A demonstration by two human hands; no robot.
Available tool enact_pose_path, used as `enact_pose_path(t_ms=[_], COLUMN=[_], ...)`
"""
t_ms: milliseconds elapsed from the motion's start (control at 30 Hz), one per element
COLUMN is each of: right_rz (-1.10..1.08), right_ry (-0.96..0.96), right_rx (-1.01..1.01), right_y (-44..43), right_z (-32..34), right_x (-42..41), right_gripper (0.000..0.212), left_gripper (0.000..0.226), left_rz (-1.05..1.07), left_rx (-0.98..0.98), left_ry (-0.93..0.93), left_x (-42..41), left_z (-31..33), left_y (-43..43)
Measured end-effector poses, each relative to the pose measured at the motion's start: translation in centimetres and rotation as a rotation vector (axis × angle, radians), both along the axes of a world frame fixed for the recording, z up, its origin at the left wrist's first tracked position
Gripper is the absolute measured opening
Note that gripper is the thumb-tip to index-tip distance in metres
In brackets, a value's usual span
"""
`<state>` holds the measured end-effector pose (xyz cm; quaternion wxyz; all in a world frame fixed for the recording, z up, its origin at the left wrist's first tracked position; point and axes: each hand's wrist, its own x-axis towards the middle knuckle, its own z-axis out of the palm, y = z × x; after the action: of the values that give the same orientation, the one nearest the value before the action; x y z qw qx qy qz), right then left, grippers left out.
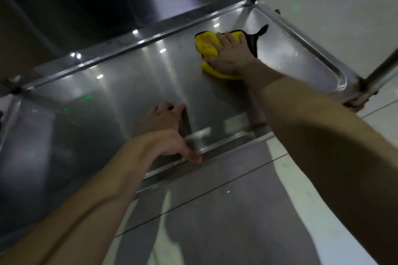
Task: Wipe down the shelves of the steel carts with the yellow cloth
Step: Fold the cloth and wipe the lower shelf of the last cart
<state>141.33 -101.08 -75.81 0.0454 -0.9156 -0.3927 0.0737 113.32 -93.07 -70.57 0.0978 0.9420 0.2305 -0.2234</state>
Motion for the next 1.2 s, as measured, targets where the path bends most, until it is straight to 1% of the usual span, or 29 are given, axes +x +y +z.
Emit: enact_pose_path(t_ms=[133, 233, 300, 367, 433, 500, 567, 633, 700, 767, 833, 933, 967, 1033, 1100, 1200], right_rz=[0.176, 0.271, 0.302, 0.287, 0.198, 0.108, 0.121, 0.151, 0.169, 0.165, 0.123, 0.014, -0.028, -0.081, -0.041, 0.201], right_ry=[0.015, 0.03, 0.066, 0.068, 0.013, -0.074, -0.13, -0.148, -0.159, -0.218, -0.276, -0.313, -0.322, -0.332, -0.322, -0.319], right_rx=[0.031, 0.042, 0.049, 0.06, 0.057, 0.048, 0.081, 0.146, 0.221, 0.297, 0.374, 0.449, 0.463, 0.481, 0.474, 0.456], right_y=[-1.9, -6.9, -10.8, -13.6, -14.3, -12.3, -9.5, -7.9, -8.0, -8.8, -9.3, -8.6, -8.1, -6.1, -3.0, 1.9], right_z=[-0.2, -0.8, -0.8, -0.3, -0.3, -0.6, -1.4, -1.9, -1.9, -2.2, -2.7, -3.4, -3.6, -3.9, -4.4, -5.0], right_x=[-6.2, -10.8, -12.7, -13.6, -14.7, -17.9, -22.0, -24.4, -24.8, -24.9, -25.2, -26.4, -27.1, -29.4, -32.8, -37.8], right_gripper=[0.072, 0.068, 0.07, 0.072, 0.071, 0.068, 0.066, 0.065, 0.067, 0.067, 0.065, 0.06, 0.06, 0.061, 0.065, 0.069], left_gripper=[0.162, 0.158, 0.159, 0.158, 0.152, 0.144, 0.133, 0.125, 0.132, 0.145, 0.16, 0.18, 0.183, 0.185, 0.185, 0.185], left_rz=[0.013, 0.044, 0.098, 0.144, 0.18, 0.202, 0.168, 0.129, 0.103, 0.099, 0.104, 0.095, 0.082, 0.07, 0.067, 0.06], left_rx=[0.0, 0.006, -0.005, -0.016, 0.002, 0.066, 0.171, 0.181, 0.152, 0.178, 0.226, 0.272, 0.279, 0.293, 0.311, 0.343], left_ry=[-0.001, -0.009, -0.042, -0.131, -0.252, -0.352, -0.451, -0.528, -0.526, -0.488, -0.399, -0.25, -0.223, -0.234, -0.272, -0.298], left_x=[-0.2, -0.5, -0.9, -2.2, -4.0, -5.6, -7.0, -8.8, -11.8, -15.6, -19.4, -23.4, -23.9, -24.4, -24.3, -24.3], left_z=[0.9, 1.2, 1.1, 0.7, 0.0, -0.5, -0.6, -0.5, -0.8, -1.5, -2.4, -3.7, -4.1, -4.9, -5.4, -5.6], left_y=[-0.8, -1.5, -1.8, -2.1, -2.6, -3.3, -4.0, -3.8, -2.2, 0.2, 3.1, 6.2, 6.6, 6.8, 6.8, 6.8])
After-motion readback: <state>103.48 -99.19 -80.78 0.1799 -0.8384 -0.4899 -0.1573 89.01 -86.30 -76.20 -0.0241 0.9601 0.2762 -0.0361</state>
